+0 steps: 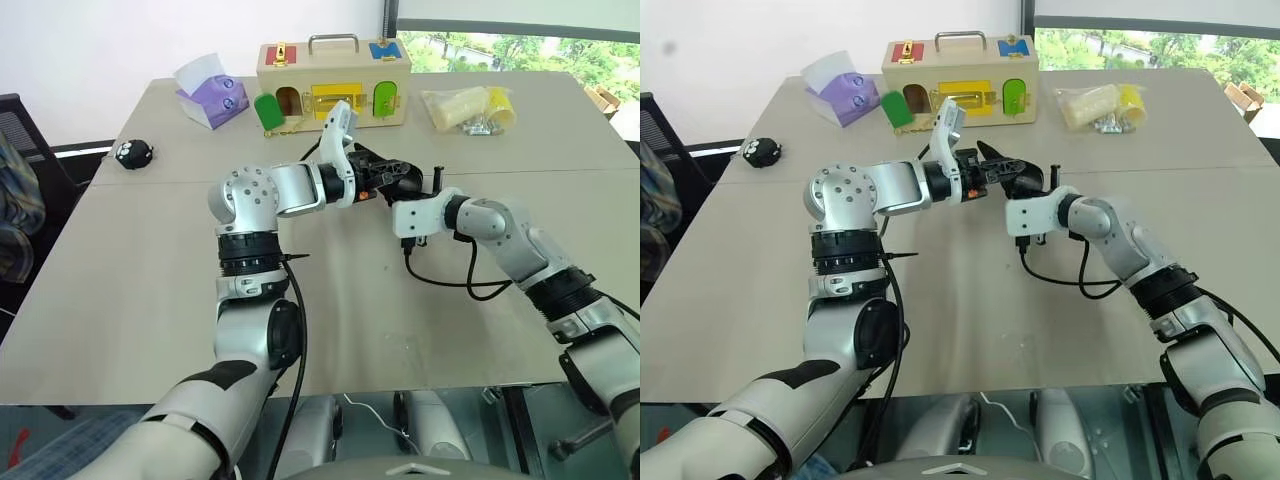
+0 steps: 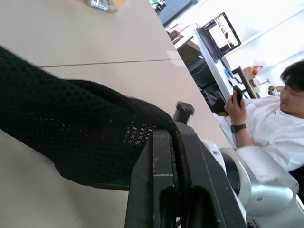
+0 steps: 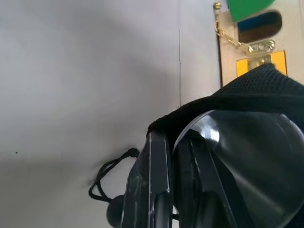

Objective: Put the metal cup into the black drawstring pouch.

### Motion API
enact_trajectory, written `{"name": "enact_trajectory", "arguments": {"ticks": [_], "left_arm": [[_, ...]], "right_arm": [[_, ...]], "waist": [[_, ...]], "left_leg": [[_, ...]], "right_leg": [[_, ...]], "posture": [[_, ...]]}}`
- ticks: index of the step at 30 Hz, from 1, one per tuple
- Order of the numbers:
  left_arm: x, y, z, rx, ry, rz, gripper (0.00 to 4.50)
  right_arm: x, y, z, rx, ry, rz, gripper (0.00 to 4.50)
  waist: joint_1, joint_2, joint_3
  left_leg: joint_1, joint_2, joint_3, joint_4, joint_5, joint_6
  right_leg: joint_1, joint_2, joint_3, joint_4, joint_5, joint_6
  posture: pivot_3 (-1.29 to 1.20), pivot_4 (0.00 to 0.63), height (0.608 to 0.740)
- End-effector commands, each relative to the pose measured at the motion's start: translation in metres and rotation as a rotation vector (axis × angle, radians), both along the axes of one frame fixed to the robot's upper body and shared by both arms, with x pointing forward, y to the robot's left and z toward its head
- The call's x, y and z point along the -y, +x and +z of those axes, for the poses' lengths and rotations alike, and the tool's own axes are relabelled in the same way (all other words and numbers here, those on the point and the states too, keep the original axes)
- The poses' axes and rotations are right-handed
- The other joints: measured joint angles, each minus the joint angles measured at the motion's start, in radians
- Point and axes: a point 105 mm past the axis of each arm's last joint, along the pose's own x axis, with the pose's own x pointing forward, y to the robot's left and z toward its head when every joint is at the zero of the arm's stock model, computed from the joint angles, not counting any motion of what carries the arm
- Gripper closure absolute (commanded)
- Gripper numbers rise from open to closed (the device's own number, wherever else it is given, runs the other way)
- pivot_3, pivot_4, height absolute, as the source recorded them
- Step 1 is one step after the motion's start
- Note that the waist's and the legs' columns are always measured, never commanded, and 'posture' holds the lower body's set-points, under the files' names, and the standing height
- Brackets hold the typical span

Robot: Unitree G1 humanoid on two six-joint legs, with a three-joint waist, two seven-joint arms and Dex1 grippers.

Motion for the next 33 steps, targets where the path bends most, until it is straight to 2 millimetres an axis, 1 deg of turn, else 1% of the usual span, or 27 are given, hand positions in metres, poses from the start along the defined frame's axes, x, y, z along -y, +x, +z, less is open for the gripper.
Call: {"name": "enact_trajectory", "arguments": {"ticks": [1,4,7,8,10,11,12,13,14,15,16,17,20,22,24,26,28,30,31,33], "left_arm": [[0.009,-0.016,0.024,0.091,-0.066,-0.076,4.50],[0.009,-0.013,0.022,0.082,-0.073,-0.060,4.50],[0.007,-0.012,0.021,0.078,-0.078,-0.047,4.50],[0.006,-0.011,0.020,0.076,-0.079,-0.040,4.50],[0.004,-0.009,0.020,0.073,-0.082,-0.024,4.50],[0.003,-0.007,0.020,0.064,-0.092,-0.009,4.50],[0.001,-0.005,0.020,0.053,-0.102,0.005,4.50],[0.000,-0.003,0.019,0.042,-0.109,0.016,4.50],[-0.001,-0.001,0.018,0.033,-0.112,0.031,4.50],[-0.003,0.002,0.017,0.023,-0.112,0.048,4.50],[-0.005,0.004,0.015,0.011,-0.110,0.066,4.50],[-0.006,0.006,0.014,0.003,-0.109,0.079,4.50],[-0.010,0.012,0.013,-0.025,-0.131,0.118,4.50],[-0.009,0.013,0.013,-0.045,-0.150,0.127,4.50],[-0.006,0.011,0.009,-0.060,-0.157,0.124,4.50],[-0.004,0.009,0.005,-0.070,-0.151,0.124,4.50],[-0.004,0.009,0.004,-0.077,-0.151,0.127,4.50],[-0.005,0.008,0.005,-0.078,-0.159,0.129,4.50],[-0.005,0.008,0.005,-0.077,-0.161,0.130,4.50],[-0.005,0.008,0.005,-0.078,-0.158,0.131,4.50]], "right_arm": [[0.007,0.004,0.024,-0.122,0.284,-0.085,4.43],[0.020,0.008,0.031,-0.189,0.430,-0.151,4.43],[0.025,0.003,0.034,-0.203,0.458,-0.151,4.43],[0.026,0.001,0.035,-0.204,0.464,-0.145,4.14],[0.023,-0.007,0.034,-0.227,0.464,-0.101,3.38],[0.022,-0.012,0.033,-0.227,0.449,-0.084,3.15],[0.021,-0.016,0.033,-0.218,0.432,-0.067,2.48],[0.021,-0.020,0.033,-0.204,0.418,-0.052,2.25],[0.022,-0.024,0.033,-0.200,0.408,-0.045,1.63],[0.023,-0.029,0.033,-0.198,0.397,-0.031,1.39],[0.023,-0.037,0.034,-0.202,0.384,0.000,0.95],[0.023,-0.042,0.035,-0.205,0.374,0.021,0.95],[0.025,-0.070,0.045,-0.231,0.377,0.133,0.95],[0.027,-0.080,0.049,-0.239,0.384,0.167,0.95],[0.032,-0.081,0.052,-0.185,0.350,0.143,0.95],[0.038,-0.080,0.058,-0.128,0.358,0.115,0.95],[0.047,-0.080,0.060,-0.127,0.380,0.080,0.95],[0.063,-0.076,0.053,-0.168,0.415,-0.006,0.95],[0.069,-0.075,0.044,-0.221,0.443,-0.048,0.95],[0.075,-0.075,0.017,-0.350,0.474,-0.113,0.95]], "waist": [[-0.001,0.000,0.000],[0.007,0.000,0.000],[0.009,0.000,0.000],[0.009,0.000,0.000],[0.008,0.000,0.000],[0.007,0.000,0.000],[0.006,0.000,0.000],[0.005,0.000,0.000],[0.004,0.000,0.000],[0.004,0.000,0.000],[0.005,0.000,0.000],[0.007,0.000,0.000],[0.010,0.000,0.000],[0.009,0.000,0.000],[0.010,0.000,0.000],[0.017,0.000,0.000],[0.024,0.000,0.000],[0.031,0.000,0.000],[0.033,0.000,0.000],[0.035,0.000,0.000]], "left_leg": [[0.000,0.000,0.000,0.000,0.000,0.000],[0.000,-0.001,-0.002,0.000,0.000,0.000],[0.000,-0.003,-0.003,0.000,0.000,0.000],[0.000,-0.003,-0.003,0.000,0.000,0.000],[0.000,-0.003,-0.003,0.000,0.000,0.000],[0.000,-0.003,-0.004,0.000,0.000,0.000],[0.000,-0.003,-0.004,0.000,0.000,0.000],[0.000,-0.003,-0.004,0.000,0.000,0.000],[0.000,-0.003,-0.004,0.000,0.000,0.000],[0.000,-0.003,-0.004,0.000,0.000,0.000],[0.000,-0.003,-0.004,0.000,0.000,0.000],[0.000,-0.003,-0.004,0.000,0.000,0.000],[0.000,-0.003,-0.005,0.000,0.000,0.000],[0.000,-0.003,-0.005,0.000,0.000,0.000],[0.000,-0.003,-0.005,0.000,0.000,0.000],[0.000,-0.003,-0.005,0.000,0.000,0.000],[0.000,-0.003,-0.005,0.000,0.000,0.000],[0.000,-0.003,-0.005,0.000,0.000,0.000],[0.000,-0.003,-0.005,0.000,0.000,0.000],[0.000,-0.003,-0.005,0.000,0.000,0.000]], "right_leg": [[0.000,0.000,0.000,0.000,0.000,0.000],[0.000,0.000,-0.001,0.000,0.000,0.000],[0.000,0.000,-0.001,0.000,0.000,0.000],[0.000,0.000,-0.001,0.000,0.000,0.000],[0.000,0.000,-0.001,0.000,0.000,0.000],[0.000,0.000,-0.001,0.000,0.000,0.000],[0.000,0.000,-0.001,0.000,0.000,0.000],[0.000,0.000,-0.001,0.000,0.000,0.000],[0.000,0.000,-0.001,0.000,0.000,0.000],[0.000,0.000,0.000,0.000,0.000,0.000],[0.000,0.000,0.000,0.000,0.000,0.000],[0.000,0.000,0.000,0.000,0.000,0.000],[0.000,0.000,-0.001,0.000,0.000,0.000],[0.000,0.000,-0.001,0.000,0.000,0.000],[0.000,0.000,0.000,0.000,0.000,0.000],[0.000,0.000,-0.001,0.000,0.000,0.000],[0.000,0.000,-0.001,0.000,0.000,0.000],[0.000,0.000,-0.001,0.000,0.000,0.000],[0.000,0.000,-0.001,0.000,0.000,0.000],[0.001,0.000,-0.001,0.000,0.000,0.000]], "posture": [[0.00,0.150,0.710],[0.00,0.150,0.710],[0.00,0.150,0.710],[0.00,0.150,0.710],[0.00,0.150,0.710],[0.00,0.150,0.710],[0.00,0.150,0.710],[0.00,0.150,0.710],[0.00,0.150,0.710],[0.00,0.150,0.710],[0.00,0.150,0.710],[0.00,0.150,0.710],[0.00,0.150,0.710],[0.00,0.150,0.710],[0.00,0.150,0.710],[0.00,0.150,0.710],[0.00,0.150,0.710],[0.00,0.150,0.710],[0.00,0.150,0.710],[0.00,0.150,0.710]]}}
